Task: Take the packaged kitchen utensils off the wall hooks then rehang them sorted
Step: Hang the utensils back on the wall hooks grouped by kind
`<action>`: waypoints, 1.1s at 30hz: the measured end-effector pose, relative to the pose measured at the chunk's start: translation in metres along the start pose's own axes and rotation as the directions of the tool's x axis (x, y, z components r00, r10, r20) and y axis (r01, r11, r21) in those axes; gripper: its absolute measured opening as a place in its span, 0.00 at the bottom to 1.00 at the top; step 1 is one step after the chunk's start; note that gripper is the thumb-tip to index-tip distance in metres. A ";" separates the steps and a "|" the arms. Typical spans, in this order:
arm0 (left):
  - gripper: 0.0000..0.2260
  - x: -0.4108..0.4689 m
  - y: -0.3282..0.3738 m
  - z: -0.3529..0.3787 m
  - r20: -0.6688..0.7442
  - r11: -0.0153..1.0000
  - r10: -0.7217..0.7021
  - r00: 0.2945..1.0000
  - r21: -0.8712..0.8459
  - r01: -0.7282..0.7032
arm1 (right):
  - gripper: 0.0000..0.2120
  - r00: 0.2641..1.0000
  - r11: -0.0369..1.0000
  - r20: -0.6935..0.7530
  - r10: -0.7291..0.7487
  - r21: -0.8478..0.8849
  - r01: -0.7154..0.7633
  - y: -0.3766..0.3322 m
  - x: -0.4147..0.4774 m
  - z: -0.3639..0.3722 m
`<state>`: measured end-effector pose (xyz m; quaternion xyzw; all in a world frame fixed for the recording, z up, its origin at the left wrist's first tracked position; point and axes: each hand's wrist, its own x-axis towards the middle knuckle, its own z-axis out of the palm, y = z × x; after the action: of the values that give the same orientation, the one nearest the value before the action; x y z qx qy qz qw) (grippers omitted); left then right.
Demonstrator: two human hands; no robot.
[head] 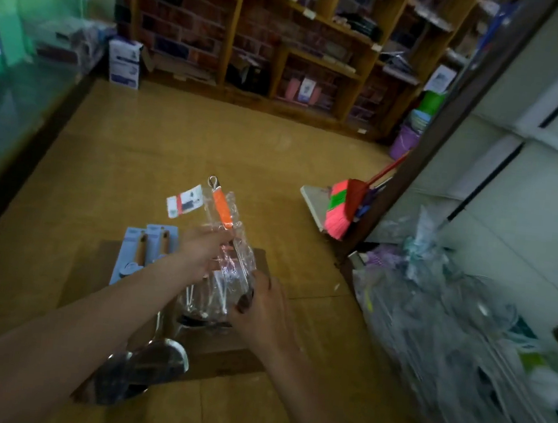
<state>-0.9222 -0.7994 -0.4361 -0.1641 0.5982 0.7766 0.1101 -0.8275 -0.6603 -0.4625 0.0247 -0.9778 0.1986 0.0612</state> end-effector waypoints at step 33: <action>0.05 -0.713 -0.095 0.615 0.982 0.898 0.164 0.097 -0.107 -0.427 | 0.35 0.216 0.747 -0.885 0.413 0.193 -0.636 0.321 -0.612 -0.492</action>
<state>-0.3054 -0.1632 -0.1035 0.5091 0.4811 0.6356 0.3246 -0.1904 -0.1583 -0.2158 -0.4240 -0.7527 0.0834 0.4967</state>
